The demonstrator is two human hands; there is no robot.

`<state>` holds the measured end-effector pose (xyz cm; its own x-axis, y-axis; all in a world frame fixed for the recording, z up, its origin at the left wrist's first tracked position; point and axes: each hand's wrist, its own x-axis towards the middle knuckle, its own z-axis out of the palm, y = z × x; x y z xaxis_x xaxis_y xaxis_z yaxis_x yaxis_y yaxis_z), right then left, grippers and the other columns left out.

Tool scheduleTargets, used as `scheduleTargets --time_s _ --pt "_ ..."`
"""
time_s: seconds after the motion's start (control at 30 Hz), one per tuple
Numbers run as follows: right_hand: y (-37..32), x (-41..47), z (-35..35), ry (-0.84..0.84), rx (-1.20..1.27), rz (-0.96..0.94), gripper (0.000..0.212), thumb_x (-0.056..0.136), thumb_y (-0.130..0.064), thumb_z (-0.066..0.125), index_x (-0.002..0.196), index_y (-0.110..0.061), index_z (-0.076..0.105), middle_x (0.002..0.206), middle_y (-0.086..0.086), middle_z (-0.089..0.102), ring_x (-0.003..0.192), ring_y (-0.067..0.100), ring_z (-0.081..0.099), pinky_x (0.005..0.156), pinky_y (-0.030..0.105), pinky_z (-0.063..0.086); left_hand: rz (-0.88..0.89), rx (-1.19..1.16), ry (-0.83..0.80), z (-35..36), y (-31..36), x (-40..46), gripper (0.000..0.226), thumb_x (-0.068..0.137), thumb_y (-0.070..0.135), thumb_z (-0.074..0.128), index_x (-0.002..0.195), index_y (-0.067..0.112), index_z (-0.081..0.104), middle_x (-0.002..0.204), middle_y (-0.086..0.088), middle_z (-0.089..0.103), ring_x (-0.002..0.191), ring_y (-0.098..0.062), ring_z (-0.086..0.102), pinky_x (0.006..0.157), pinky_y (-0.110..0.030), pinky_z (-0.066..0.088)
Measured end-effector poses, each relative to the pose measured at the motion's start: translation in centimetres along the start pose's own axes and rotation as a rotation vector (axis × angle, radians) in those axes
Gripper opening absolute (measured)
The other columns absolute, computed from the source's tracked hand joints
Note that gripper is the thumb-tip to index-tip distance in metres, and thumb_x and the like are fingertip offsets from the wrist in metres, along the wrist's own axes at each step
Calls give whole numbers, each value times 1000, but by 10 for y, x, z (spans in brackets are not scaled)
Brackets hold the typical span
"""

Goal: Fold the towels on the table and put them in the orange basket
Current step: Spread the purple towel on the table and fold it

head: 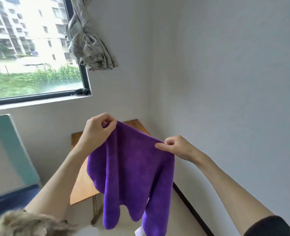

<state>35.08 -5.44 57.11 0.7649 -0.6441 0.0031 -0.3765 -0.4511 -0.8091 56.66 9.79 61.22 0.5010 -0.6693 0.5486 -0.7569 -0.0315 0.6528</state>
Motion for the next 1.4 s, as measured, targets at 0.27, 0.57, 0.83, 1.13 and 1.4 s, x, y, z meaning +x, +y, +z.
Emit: scheduleTargets --time_s 0.27,0.57,0.83,1.13,1.4 --pt "-15 107 22 -216 -60 -105 25 88 -28 62 65 -19 57 64 -9 55 61 5 50 63 22 38 -154 127 179 -51 -76 35 13 85 9 62 76 17 68 54 14 57 54 3 48 55 -2 35" --pt "3 204 36 104 -157 -99 34 80 -42 69 60 -19 55 61 -6 54 59 8 49 52 22 35 -330 217 99 -49 -146 50 24 85 16 66 68 34 65 57 30 59 58 -3 53 55 -3 37" --pt "45 287 29 -78 -182 6 15 84 -19 65 70 -25 62 82 -4 64 82 16 59 73 27 45 -502 292 -87 -25 -215 83 14 81 30 70 68 25 68 66 4 63 64 -6 55 58 -17 41" --pt "88 400 80 21 -436 211 36 77 -51 68 62 -21 54 74 -1 61 82 23 60 69 32 48 -670 356 -480 15 -344 134 10 87 30 63 77 30 64 82 5 61 81 -12 55 62 -17 38" --pt "106 474 123 -89 -628 295 38 86 -56 53 85 -18 55 88 -1 54 96 25 55 90 36 41 -772 406 -436 55 -434 171 19 89 37 59 79 22 62 82 2 61 78 -18 55 69 -26 39"
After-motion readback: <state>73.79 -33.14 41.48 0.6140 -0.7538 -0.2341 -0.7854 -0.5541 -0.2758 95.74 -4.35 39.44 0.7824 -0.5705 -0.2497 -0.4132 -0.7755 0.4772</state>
